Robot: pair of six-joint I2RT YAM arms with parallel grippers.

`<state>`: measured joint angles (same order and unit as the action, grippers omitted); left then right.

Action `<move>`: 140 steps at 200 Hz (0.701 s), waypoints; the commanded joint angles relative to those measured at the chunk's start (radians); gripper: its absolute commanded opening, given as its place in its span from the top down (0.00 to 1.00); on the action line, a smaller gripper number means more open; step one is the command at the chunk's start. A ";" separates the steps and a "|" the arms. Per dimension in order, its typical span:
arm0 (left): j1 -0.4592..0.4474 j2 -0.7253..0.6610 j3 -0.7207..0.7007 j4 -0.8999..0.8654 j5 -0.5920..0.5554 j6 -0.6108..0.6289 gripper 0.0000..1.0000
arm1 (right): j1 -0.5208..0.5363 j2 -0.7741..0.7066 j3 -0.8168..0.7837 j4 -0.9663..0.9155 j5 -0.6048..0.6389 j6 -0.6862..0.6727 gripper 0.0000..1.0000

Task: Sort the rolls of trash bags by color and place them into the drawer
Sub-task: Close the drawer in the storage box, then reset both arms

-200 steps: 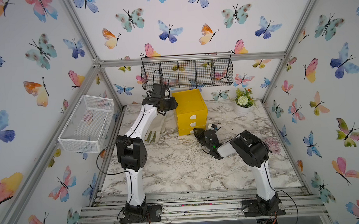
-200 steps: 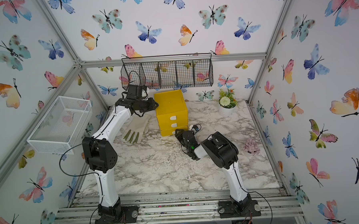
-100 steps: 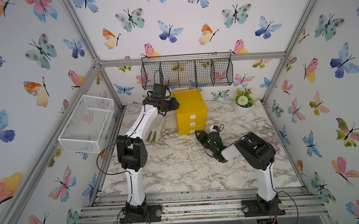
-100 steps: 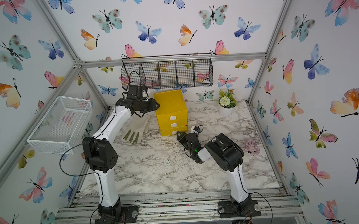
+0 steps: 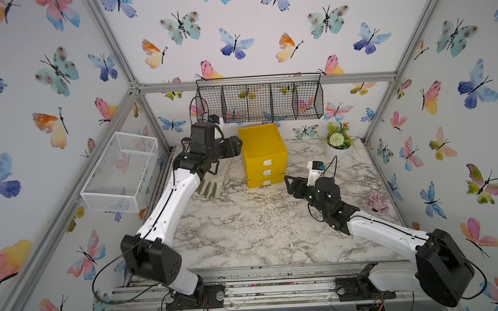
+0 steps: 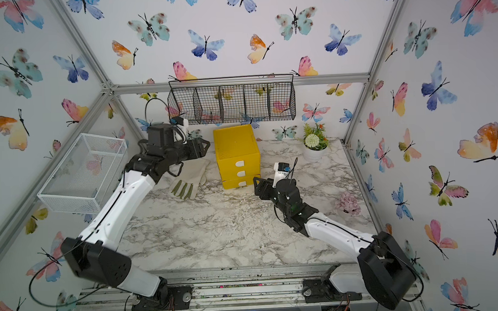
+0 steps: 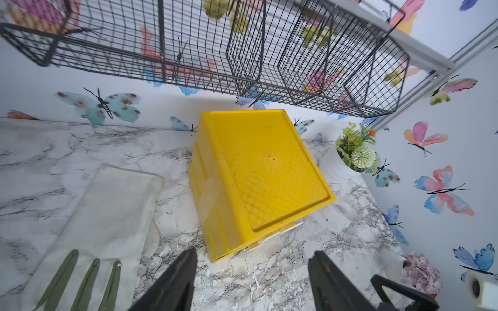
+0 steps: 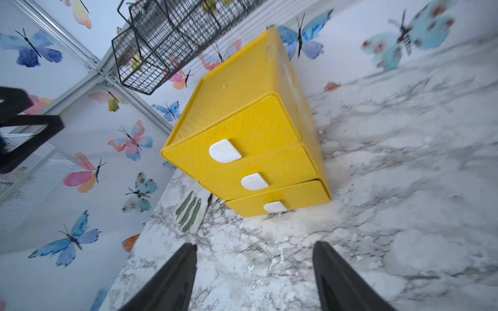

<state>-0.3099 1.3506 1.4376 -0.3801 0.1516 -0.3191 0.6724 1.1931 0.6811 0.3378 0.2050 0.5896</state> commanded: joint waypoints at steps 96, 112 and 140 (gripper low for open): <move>0.022 -0.227 -0.890 0.685 -0.408 -0.021 0.25 | -0.434 -0.193 -0.384 0.314 0.228 -0.457 0.12; 0.034 -0.249 -0.945 0.745 -0.447 -0.010 0.24 | -0.521 -0.101 -0.412 0.415 0.182 -0.440 0.11; 0.048 -0.325 -1.063 0.851 -0.567 0.052 0.19 | -0.560 0.080 -0.404 0.538 0.178 -0.455 0.10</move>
<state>-0.2779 1.1030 0.4530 0.2829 -0.2623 -0.3367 0.1291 1.1667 0.2768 0.6880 0.4313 0.1520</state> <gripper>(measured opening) 0.788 0.894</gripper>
